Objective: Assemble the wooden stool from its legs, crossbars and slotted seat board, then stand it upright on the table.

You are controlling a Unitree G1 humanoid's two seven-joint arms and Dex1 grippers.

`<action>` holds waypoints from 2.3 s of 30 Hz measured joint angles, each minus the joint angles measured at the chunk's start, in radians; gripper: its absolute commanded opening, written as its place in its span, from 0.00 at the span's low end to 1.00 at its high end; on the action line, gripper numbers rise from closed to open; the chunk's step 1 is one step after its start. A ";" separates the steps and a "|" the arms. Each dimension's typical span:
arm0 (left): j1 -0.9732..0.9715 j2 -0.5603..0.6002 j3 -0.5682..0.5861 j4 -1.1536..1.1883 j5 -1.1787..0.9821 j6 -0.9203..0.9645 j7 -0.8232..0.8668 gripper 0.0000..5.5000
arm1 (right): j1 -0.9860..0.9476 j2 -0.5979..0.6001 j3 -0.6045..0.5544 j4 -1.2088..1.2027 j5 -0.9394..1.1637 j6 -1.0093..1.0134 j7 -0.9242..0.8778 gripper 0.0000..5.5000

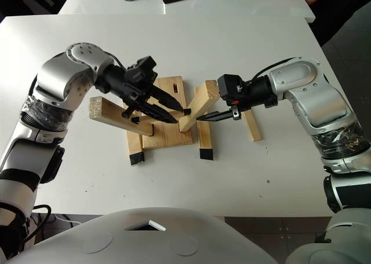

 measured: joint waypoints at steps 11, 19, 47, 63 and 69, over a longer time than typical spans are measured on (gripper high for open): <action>-0.001 -0.010 -0.008 0.050 -0.048 0.020 -0.008 0.31 | -0.010 0.005 0.009 -0.002 -0.009 0.000 -0.004 0.37; -0.156 -0.016 0.253 0.072 -0.161 0.119 0.153 0.31 | -0.007 0.003 0.009 -0.007 -0.009 0.000 -0.008 0.37; 0.426 0.500 0.403 -0.183 -0.098 -0.211 0.019 0.50 | 0.095 -0.042 -0.038 -0.110 -0.007 -0.004 -0.096 0.37; 0.363 0.443 0.411 -0.293 -0.206 -0.031 0.114 0.50 | 0.071 -0.038 -0.025 -0.086 -0.007 -0.004 -0.078 0.37; 0.337 0.375 0.379 -0.297 -0.201 -0.025 0.164 0.50 | 0.059 -0.033 -0.019 -0.082 -0.007 -0.004 -0.073 0.37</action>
